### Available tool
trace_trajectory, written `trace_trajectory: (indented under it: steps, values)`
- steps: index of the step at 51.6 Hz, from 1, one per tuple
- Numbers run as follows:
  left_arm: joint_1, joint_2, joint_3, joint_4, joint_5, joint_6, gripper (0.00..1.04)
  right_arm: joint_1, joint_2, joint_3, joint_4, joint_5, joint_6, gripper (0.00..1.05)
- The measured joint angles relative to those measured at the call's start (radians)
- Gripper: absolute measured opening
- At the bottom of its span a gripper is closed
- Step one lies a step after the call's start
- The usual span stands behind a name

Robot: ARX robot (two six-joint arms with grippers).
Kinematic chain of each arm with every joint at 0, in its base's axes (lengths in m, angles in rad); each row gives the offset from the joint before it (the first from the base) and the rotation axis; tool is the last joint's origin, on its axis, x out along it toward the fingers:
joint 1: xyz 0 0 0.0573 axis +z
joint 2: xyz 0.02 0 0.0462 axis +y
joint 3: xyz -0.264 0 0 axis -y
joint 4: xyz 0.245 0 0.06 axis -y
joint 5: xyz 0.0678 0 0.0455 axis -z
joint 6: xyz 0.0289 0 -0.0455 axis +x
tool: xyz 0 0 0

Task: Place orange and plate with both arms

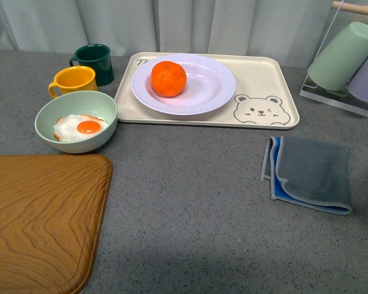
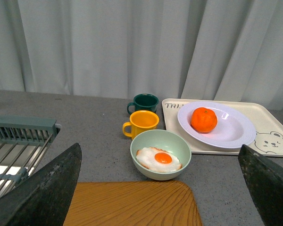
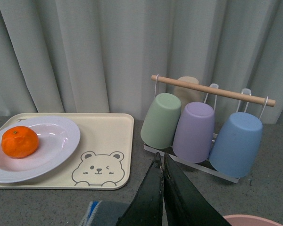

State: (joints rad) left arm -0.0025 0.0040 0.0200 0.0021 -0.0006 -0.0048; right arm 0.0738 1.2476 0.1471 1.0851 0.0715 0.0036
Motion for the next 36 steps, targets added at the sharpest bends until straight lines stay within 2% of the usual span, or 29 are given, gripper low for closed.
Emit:
trace_trajectory:
  steps: [6, 11, 36]
  values:
    - [0.000, 0.000, 0.000, 0.000, 0.000, 0.000, 0.98, -0.047, -0.073, -0.031, -0.043, -0.063, 0.000, 0.01]
    - [0.000, 0.000, 0.000, 0.000, 0.000, 0.000, 0.98, -0.071, -0.144, -0.059, -0.089, -0.063, 0.000, 0.01]
    - [0.000, 0.000, 0.000, 0.000, 0.001, 0.000, 0.98, -0.072, -0.516, -0.134, -0.380, -0.070, 0.000, 0.01]
